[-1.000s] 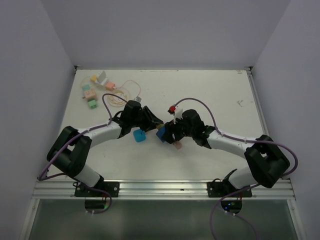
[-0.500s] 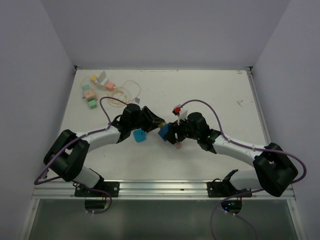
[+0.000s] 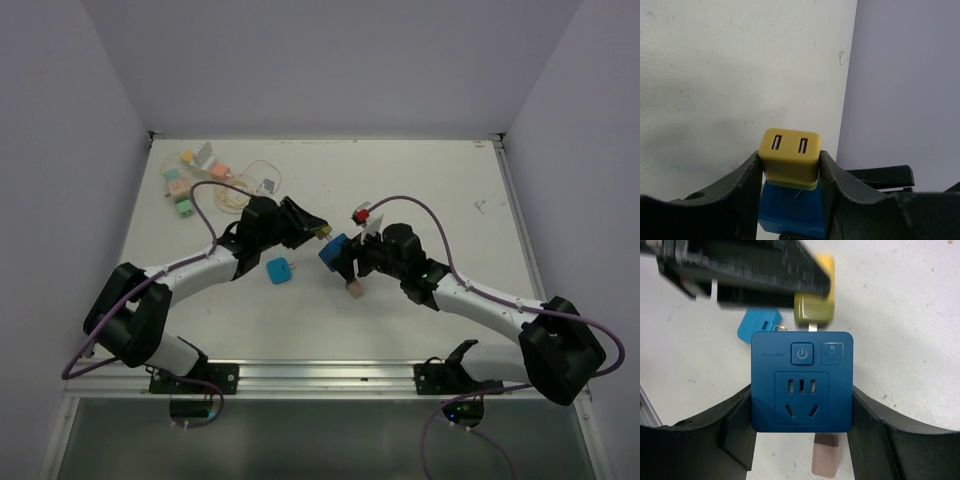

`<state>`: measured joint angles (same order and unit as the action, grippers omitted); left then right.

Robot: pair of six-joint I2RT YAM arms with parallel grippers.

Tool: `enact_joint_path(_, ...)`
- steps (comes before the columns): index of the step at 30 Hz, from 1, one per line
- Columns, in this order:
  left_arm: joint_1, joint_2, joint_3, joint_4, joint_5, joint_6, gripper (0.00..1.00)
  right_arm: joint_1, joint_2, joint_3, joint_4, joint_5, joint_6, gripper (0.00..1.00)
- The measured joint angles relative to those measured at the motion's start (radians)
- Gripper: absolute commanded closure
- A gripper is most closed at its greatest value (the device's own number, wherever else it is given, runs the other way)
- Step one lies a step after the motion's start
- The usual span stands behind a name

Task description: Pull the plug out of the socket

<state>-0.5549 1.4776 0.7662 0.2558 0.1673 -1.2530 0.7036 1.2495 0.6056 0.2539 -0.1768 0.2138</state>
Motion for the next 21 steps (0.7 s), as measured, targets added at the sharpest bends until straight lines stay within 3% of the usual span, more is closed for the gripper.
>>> enact_joint_path(2,0.014,-0.001,0.018,-0.005,-0.074,0.025,1.0,-0.001,-0.012,-0.003,-0.025,0.0,-0.001,1.0)
enact_joint_path(6,0.161,-0.011,0.034,0.011,-0.275,0.05,1.0,0.009,-0.039,-0.037,-0.137,-0.029,-0.001,1.0)
enact_joint_path(9,0.209,-0.024,0.034,0.014,-0.346,0.055,1.0,0.01,-0.042,-0.04,-0.186,-0.043,-0.001,1.0)
enact_joint_path(15,0.2,-0.019,0.056,-0.021,-0.306,0.132,1.0,0.01,-0.096,-0.024,-0.238,-0.042,0.003,1.0)
enact_joint_path(21,0.156,-0.006,0.156,-0.179,-0.232,0.325,1.0,0.01,-0.146,0.033,-0.256,0.075,0.018,1.0)
